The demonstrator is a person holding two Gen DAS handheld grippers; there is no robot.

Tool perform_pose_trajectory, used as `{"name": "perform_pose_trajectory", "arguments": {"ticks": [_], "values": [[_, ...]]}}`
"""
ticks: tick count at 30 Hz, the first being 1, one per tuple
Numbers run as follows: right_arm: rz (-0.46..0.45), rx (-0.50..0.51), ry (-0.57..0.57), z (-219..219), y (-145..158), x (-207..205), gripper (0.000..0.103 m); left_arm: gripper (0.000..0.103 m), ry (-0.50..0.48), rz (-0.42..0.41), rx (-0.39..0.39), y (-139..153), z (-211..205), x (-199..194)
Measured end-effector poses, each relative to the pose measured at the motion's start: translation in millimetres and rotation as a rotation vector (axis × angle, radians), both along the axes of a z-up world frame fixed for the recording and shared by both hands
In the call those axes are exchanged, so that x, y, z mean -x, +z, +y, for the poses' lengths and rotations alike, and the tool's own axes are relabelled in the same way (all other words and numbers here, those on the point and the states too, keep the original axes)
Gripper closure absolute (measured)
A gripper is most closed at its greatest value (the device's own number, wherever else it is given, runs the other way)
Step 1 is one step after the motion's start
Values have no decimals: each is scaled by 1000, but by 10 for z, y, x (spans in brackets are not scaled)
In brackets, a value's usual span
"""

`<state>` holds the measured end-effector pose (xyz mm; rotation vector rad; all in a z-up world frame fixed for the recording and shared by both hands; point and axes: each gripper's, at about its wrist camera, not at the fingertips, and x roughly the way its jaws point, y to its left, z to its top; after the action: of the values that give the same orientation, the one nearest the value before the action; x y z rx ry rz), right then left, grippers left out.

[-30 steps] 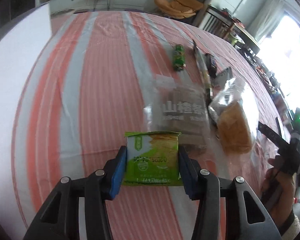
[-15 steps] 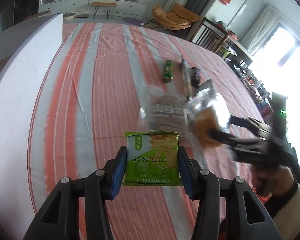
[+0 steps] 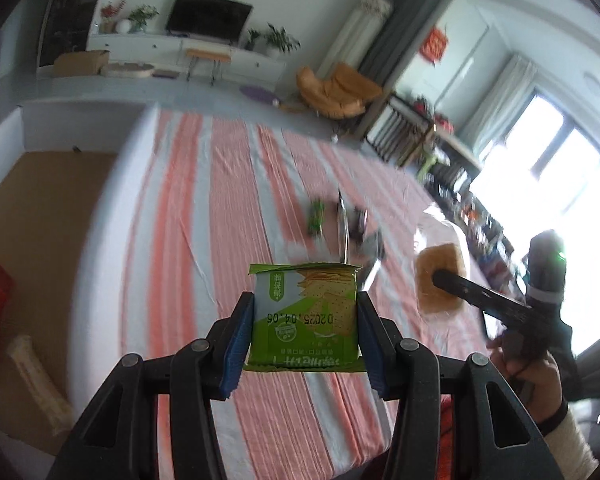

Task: Organize snacks
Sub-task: 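Carry both snacks over the cardboard box and open both tools to release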

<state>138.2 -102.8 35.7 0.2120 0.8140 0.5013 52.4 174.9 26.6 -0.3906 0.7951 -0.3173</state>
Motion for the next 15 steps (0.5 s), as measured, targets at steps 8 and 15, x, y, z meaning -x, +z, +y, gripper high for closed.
{"name": "perform_pose_trajectory", "arguments": {"ticks": [8, 15], "values": [[-59, -225, 380, 1762, 757, 149, 30, 54, 317, -49, -81, 327, 1282, 431], [114, -134, 571, 3286, 310, 160, 22, 31, 647, 142, -225, -72, 2270, 777]]}}
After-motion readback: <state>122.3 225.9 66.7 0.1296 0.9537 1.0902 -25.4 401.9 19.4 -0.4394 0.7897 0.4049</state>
